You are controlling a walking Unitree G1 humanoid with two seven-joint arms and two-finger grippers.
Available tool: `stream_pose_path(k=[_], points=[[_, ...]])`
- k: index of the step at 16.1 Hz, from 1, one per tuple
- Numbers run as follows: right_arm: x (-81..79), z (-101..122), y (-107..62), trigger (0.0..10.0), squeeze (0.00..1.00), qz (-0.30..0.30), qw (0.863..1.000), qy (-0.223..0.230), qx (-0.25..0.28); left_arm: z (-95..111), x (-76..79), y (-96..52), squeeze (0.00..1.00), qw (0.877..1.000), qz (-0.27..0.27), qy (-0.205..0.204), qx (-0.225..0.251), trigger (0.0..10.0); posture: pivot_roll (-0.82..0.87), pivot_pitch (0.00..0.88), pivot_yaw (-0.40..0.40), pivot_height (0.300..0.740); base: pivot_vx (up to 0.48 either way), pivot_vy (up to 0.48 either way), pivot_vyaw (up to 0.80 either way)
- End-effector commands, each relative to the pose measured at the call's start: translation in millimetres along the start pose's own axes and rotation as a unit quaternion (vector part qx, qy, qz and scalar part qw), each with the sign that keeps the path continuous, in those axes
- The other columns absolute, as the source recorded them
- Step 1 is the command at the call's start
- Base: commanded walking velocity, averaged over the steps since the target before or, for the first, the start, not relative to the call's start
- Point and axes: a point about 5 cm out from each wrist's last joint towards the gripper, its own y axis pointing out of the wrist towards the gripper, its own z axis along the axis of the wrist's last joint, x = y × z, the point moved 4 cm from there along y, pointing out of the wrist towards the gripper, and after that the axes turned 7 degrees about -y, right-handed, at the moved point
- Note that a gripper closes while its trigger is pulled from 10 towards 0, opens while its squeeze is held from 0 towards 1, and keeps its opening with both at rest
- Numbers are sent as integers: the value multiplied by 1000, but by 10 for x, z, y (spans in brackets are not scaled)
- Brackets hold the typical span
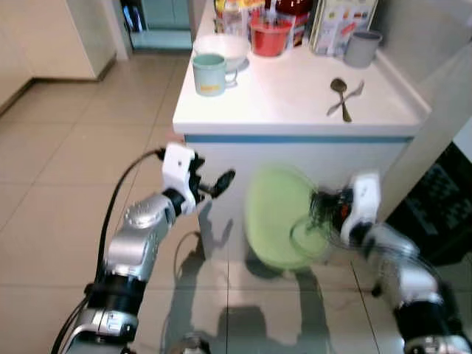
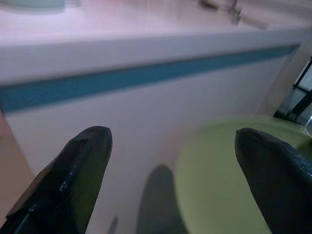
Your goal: Setting the table
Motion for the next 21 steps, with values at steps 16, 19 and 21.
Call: stream_pose_path(k=[16,19,21], points=[[91,-1383,-361,10000,0,-158,944,-65,-282,-2428,-285,-1254,0,879,250,-90,-396,10000,45,0,-12,740,0,0,0],[86,-1397,-368,10000,0,-161,942,-68,-286,-2480,-280,-1329,0,874,257,-82,-404,10000,55,0,-18,740,0,0,0],[107,-1399,-384,10000,0,-168,942,-67,-283,-2475,-312,-1354,0,873,267,-86,-399,10000,55,0,-18,740,0,0,0]])
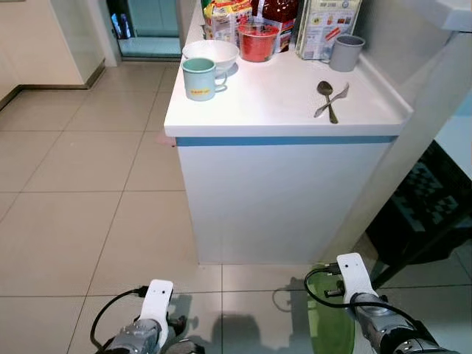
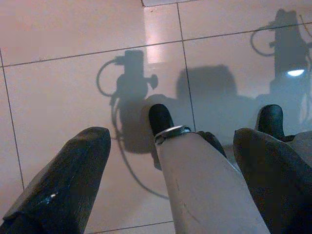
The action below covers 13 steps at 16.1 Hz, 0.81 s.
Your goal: Setting the table
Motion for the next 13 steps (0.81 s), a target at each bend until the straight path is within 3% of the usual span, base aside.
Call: stream_pose_path(k=[1,13], points=[[30,33,2,10000,0,-7,1000,1,7,5,-30,-2,0,1000,8,-4,3,10000,55,0,-18,740,0,0,0],[117,-77,-18,10000,0,-13,1000,-8,-4,-27,-29,-9,0,999,0,-28,14,10000,38,0,-8,740,0,0,0]])
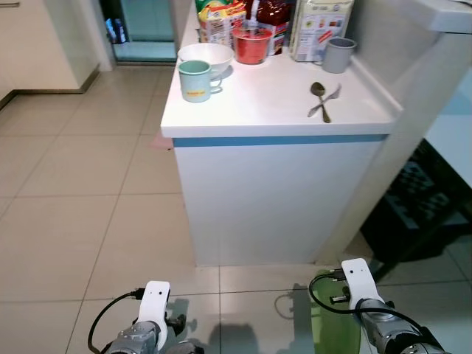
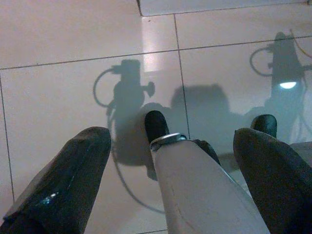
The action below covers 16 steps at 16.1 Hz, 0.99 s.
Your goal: Setting the table
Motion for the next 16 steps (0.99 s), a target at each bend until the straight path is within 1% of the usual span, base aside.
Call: stream_pose_path(k=[1,7,16], points=[[42,58,4,10000,0,-7,1000,2,10,-9,-20,-4,0,1000,1,1,0,10000,38,0,-8,740,0,0,0],[-11,86,9,10000,0,-2,1000,1,13,5,-18,-6,0,1000,-6,3,6,10000,38,0,-4,740,0,0,0],[-35,75,9,10000,0,1,1000,-1,12,-28,-82,-20,0,1000,-2,1,3,10000,41,0,0,740,0,0,0]])
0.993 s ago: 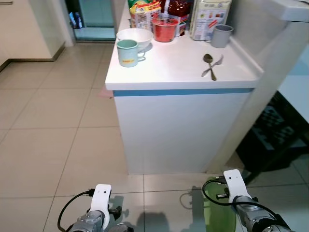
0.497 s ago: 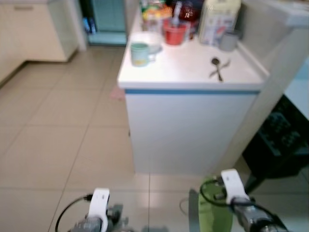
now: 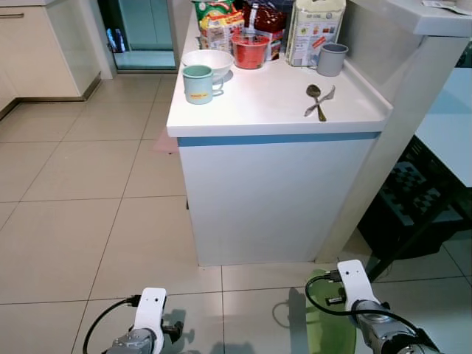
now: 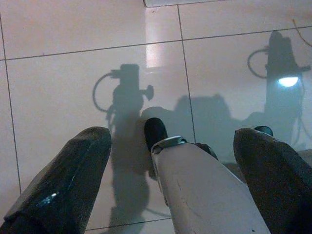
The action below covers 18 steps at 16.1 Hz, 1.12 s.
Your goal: Setting the table
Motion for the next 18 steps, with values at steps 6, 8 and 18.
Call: stream_pose_path(k=[6,8,18], points=[[-6,58,5,10000,0,-1,1000,-6,10,-55,-124,-27,0,1000,13,19,-7,10000,35,0,33,740,0,0,0],[-69,33,3,10000,0,2,1000,-3,8,-121,-243,-57,0,999,25,35,-19,10000,44,0,67,740,0,0,0],[-192,-12,-6,10000,0,15,1000,-20,9,-182,-395,-107,0,998,31,47,-20,10000,35,0,70,740,0,0,0]])
